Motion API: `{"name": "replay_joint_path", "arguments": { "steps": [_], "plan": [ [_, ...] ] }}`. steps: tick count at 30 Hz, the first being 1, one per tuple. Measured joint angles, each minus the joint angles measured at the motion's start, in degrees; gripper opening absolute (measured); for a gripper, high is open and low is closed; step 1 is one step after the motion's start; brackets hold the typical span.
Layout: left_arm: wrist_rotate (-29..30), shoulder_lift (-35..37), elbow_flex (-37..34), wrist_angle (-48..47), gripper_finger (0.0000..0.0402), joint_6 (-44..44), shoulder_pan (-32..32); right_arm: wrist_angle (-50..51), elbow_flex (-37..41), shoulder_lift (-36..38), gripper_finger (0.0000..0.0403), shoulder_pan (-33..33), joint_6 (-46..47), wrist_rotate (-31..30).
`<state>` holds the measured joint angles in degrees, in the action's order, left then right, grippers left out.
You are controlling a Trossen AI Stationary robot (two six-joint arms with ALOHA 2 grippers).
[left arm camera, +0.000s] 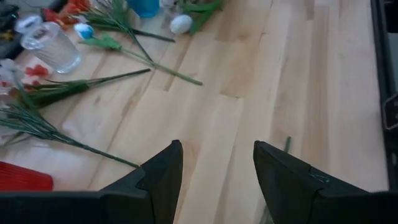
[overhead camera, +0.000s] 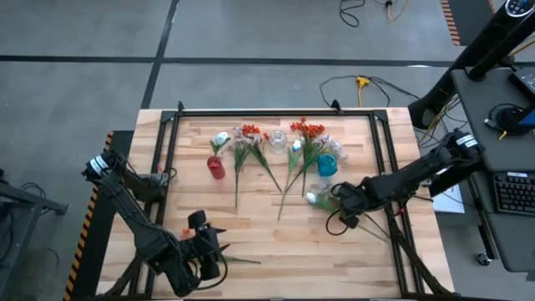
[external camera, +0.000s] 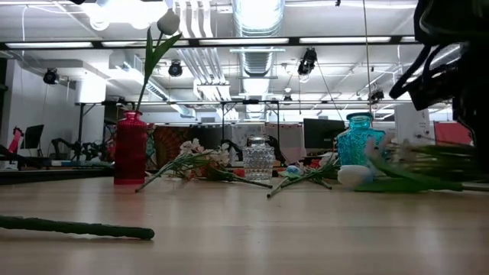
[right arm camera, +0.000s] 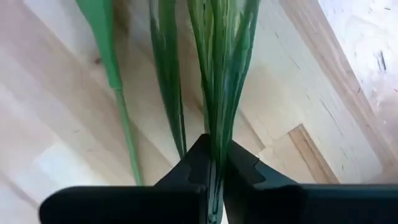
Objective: Sort flowers into vase by color
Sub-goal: Put the bottom white flowers into the transparent vase
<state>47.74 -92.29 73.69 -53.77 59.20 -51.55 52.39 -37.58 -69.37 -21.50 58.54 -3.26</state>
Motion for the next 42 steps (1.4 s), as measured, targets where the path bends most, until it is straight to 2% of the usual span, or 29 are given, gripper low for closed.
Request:
{"name": "replay_joint_path", "arguments": {
  "steps": [10,14,24,27,31,38,42],
  "plan": [
    [0.2,0.1,0.0,-1.0,0.018,0.0,0.0,13.1,-9.8,4.3,0.0013,0.0,-0.2,0.3],
    [-0.7,0.1,0.0,-0.9,0.018,0.0,0.1,15.1,-14.8,6.3,0.0013,0.0,-1.5,-0.2],
    [-0.2,0.1,0.0,-4.1,0.018,-1.7,2.9,10.0,-28.3,8.3,0.0013,0.1,-11.7,-15.5],
    [-0.1,0.1,0.0,-6.5,0.018,-1.7,3.7,3.7,-30.5,8.3,0.0013,0.1,-17.7,-21.2],
    [-0.1,0.4,0.0,-10.2,0.018,-1.2,4.6,-11.4,-30.5,8.3,0.0013,1.2,-30.6,-25.2],
    [0.9,0.6,0.0,-19.4,0.018,2.5,5.6,-43.0,-24.6,8.3,0.0013,8.0,-52.6,-24.6],
    [1.0,0.6,0.0,-23.9,0.018,4.1,5.6,-58.1,-19.1,8.3,0.0013,14.7,-59.0,-20.5]
  ]
}}
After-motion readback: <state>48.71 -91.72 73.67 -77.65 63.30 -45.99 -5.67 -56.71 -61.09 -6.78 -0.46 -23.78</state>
